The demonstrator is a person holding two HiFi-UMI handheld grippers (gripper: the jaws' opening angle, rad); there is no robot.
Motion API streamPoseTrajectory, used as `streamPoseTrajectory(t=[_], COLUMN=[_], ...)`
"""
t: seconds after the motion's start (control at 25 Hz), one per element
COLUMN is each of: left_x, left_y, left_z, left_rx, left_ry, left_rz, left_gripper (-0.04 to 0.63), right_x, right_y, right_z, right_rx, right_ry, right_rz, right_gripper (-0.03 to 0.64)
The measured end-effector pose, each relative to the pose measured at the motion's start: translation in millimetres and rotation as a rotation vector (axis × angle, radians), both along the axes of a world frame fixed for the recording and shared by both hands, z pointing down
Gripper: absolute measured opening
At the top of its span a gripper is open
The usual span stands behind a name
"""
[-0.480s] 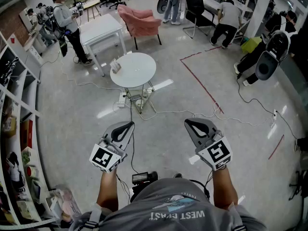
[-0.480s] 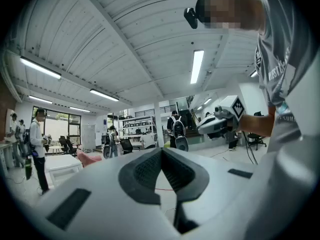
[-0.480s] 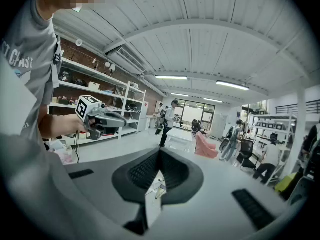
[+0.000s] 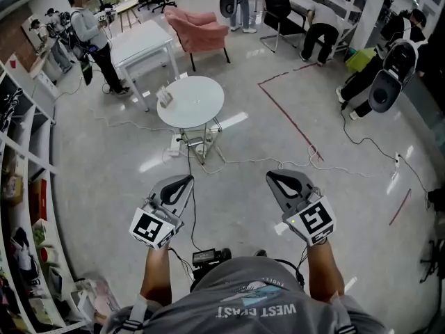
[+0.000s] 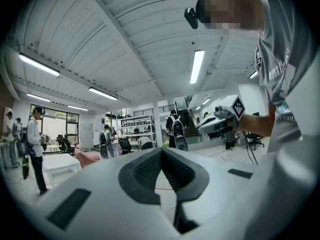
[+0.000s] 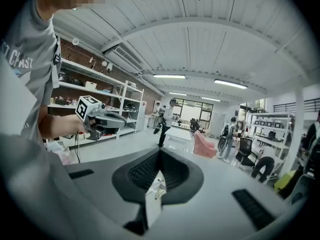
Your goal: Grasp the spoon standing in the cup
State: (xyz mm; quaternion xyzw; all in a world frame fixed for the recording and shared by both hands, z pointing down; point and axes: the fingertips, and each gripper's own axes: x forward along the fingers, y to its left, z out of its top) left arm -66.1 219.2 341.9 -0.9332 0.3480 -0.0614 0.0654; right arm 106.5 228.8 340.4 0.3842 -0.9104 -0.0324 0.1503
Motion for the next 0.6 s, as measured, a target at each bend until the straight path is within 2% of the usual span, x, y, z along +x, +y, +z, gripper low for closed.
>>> streamPoseTrajectory(t=[0.28,0.6], left_x=[-11.4,-24.6], left_y=[-12.6,-23.8], left_z=[1.3,8.9], left_rx=[0.0,0.012], left_ry=[0.004,0.018], left_rz=[0.018,0.051], left_gripper=[0.003,0.002], right_x=[-12.2,-29.7], right_y=[-11.4,-19.6], right_z=[0.0,2.2], right_rx=[0.02,-0.019], right_ry=[0.008,-0.085], right_rz=[0.005,0.05], right_gripper=[0.002,0.003])
